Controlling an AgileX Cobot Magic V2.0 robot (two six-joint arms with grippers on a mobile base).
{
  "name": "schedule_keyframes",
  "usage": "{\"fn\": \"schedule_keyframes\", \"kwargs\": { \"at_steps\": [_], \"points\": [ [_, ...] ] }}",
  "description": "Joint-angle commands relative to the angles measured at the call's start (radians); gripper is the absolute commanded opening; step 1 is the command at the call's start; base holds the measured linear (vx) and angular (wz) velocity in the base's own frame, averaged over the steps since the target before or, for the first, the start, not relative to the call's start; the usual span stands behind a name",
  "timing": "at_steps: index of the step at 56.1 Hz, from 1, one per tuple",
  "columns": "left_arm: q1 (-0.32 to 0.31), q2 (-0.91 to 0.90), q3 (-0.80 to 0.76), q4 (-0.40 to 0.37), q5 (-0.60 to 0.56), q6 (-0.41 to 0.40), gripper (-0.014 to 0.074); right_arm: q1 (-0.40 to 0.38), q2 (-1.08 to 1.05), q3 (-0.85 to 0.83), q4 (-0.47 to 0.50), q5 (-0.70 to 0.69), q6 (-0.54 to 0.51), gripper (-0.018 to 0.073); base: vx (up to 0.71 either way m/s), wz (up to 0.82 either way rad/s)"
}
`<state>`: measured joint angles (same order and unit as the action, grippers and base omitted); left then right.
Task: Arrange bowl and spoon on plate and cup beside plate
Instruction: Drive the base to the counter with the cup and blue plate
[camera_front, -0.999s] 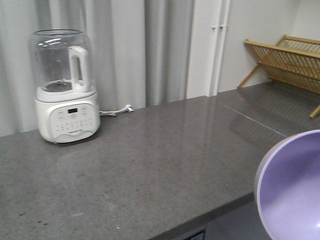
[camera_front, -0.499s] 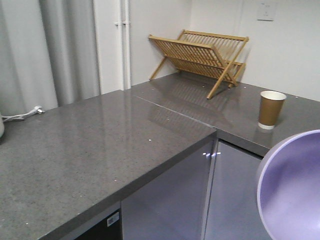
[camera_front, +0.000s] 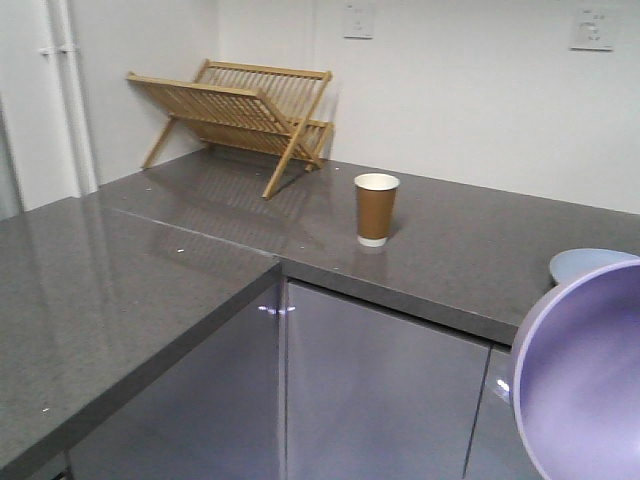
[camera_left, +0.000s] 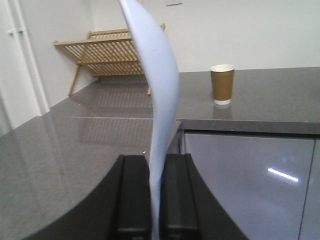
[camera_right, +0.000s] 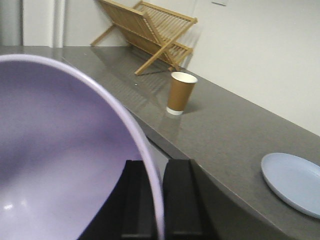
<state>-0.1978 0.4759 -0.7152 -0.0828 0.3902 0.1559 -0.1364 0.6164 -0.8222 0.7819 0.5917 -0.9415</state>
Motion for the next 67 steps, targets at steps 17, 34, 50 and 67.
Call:
{"fn": "schedule_keyframes", "kwargs": {
  "at_steps": [17, 34, 50, 67],
  "points": [
    [-0.007, 0.006, -0.028, -0.005, -0.085, 0.001, -0.0006, 0.001, 0.002, -0.028, 0.032, -0.074, -0.003, -0.0009, 0.20, -0.54],
    [-0.007, 0.006, -0.028, -0.005, -0.085, 0.001, -0.0006, 0.001, 0.002, -0.028, 0.032, -0.074, -0.003, -0.0009, 0.30, -0.32],
    [-0.007, 0.006, -0.028, -0.005, -0.085, 0.001, -0.0006, 0.001, 0.002, -0.028, 0.032, -0.074, -0.003, -0.0009, 0.37, -0.13],
    [-0.007, 0.006, -0.028, -0.005, -0.085, 0.001, -0.0006, 0.001, 0.002, -0.028, 0.032, -0.074, -0.003, -0.0009, 0.37, -0.16]
  ]
}}
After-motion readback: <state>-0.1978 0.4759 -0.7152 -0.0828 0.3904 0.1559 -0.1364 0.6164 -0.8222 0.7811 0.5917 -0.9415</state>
